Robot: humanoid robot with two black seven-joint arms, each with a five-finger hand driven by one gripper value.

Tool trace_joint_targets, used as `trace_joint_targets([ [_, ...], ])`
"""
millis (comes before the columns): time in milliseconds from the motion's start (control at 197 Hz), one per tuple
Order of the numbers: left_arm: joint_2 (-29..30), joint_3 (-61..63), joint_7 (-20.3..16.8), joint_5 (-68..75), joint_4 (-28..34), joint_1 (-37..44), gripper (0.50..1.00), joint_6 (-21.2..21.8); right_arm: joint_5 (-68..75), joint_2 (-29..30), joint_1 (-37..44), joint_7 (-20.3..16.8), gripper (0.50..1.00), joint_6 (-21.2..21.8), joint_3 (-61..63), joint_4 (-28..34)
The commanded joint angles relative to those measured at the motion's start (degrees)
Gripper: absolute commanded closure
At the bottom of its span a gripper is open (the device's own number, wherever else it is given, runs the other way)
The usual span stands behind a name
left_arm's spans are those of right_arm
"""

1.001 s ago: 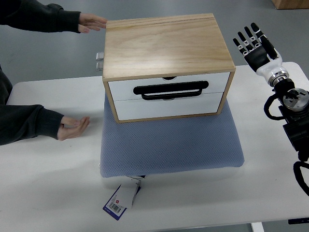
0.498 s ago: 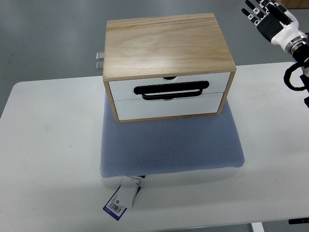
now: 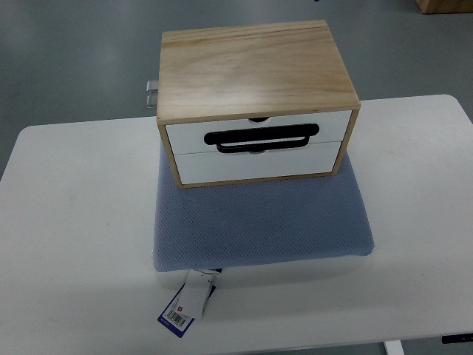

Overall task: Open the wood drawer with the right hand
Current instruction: 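Reach the right hand to the black handle of the upper drawer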

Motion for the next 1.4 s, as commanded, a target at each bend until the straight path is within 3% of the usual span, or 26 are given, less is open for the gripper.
trace_joint_targets([
  [0, 0.0, 0.0, 0.0, -0.2, 0.1, 0.0, 0.500, 0.1, 0.4, 0.1, 9.2, -5.7, 0.556, 0.1, -8.1, 7.5],
  [173, 0.0, 0.0, 0.0, -0.2, 0.1, 0.0, 0.500, 0.1, 6.9, 3.2, 17.7, -13.8, 0.558, -1.2, -15.3, 16.9],
  [493, 0.0, 0.1, 0.0, -0.2, 0.2, 0.0, 0.500, 0.1, 24.9, 13.7, 18.1, -13.8, 0.558, -13.3, -18.3, 21.4],
  [874, 0.0, 0.1, 0.0, -0.2, 0.5, 0.0, 0.500, 0.1, 22.5, 14.8, 8.3, -13.8, 0.556, -13.9, -18.5, 21.7],
  [1113, 0.0, 0.1, 0.0, -0.2, 0.4, 0.0, 0.500, 0.1, 10.5, 14.1, 5.4, -13.8, 0.556, -13.7, -20.5, 21.5],
  [1397, 0.0, 0.1, 0.0, -0.2, 0.5, 0.0, 0.500, 0.1, 9.1, 14.1, 3.4, -13.8, 0.556, -13.6, -20.7, 21.0],
])
